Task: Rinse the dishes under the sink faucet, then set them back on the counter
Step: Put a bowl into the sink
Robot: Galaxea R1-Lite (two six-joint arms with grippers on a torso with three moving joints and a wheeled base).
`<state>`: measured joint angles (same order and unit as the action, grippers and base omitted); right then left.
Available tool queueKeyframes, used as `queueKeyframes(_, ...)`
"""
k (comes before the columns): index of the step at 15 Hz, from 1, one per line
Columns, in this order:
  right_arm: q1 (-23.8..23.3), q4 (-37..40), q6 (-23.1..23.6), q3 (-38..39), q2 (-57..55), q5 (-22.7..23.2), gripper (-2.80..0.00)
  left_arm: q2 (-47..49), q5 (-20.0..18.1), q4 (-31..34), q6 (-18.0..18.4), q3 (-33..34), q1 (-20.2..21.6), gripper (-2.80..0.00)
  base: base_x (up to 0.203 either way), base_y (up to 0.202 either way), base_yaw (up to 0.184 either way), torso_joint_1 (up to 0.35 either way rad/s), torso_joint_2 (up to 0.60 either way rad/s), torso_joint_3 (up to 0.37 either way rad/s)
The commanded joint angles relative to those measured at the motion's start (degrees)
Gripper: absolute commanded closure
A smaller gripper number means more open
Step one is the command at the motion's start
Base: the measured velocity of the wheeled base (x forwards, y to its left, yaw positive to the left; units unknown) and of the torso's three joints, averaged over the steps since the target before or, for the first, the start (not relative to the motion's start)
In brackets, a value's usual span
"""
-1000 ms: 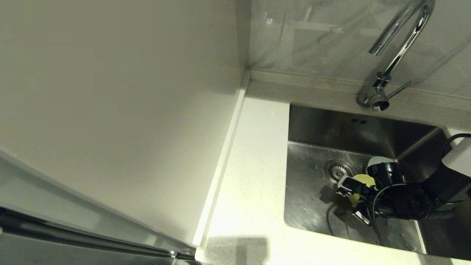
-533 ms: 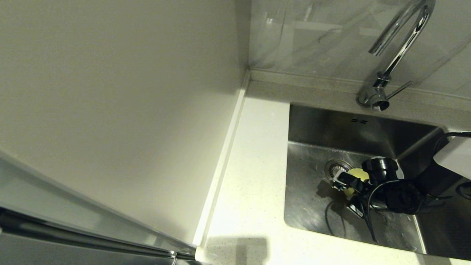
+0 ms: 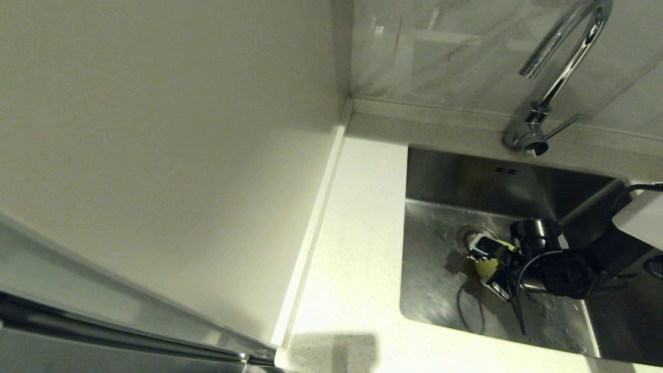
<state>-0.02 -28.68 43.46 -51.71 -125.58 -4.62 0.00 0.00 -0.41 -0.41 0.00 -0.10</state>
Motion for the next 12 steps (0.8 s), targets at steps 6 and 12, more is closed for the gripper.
queueKeyframes(6, -4.62, 0.44, -6.56, 10.16, 29.23, 1.95, -2.8, 0.0, 0.0, -0.02, -0.02, 0.18, 0.01, 0.0, 0.0, 0.0, 0.0, 0.0, 0.0, 0.0)
queueKeyframes(12, -25.66, 11.52, -8.32, -0.07, 38.27, 8.33, -2.8, 0.0, 0.0, -0.02, -0.02, 0.18, 0.01, 0.0, 0.0, 0.0, 0.0, 0.0, 0.0, 0.0)
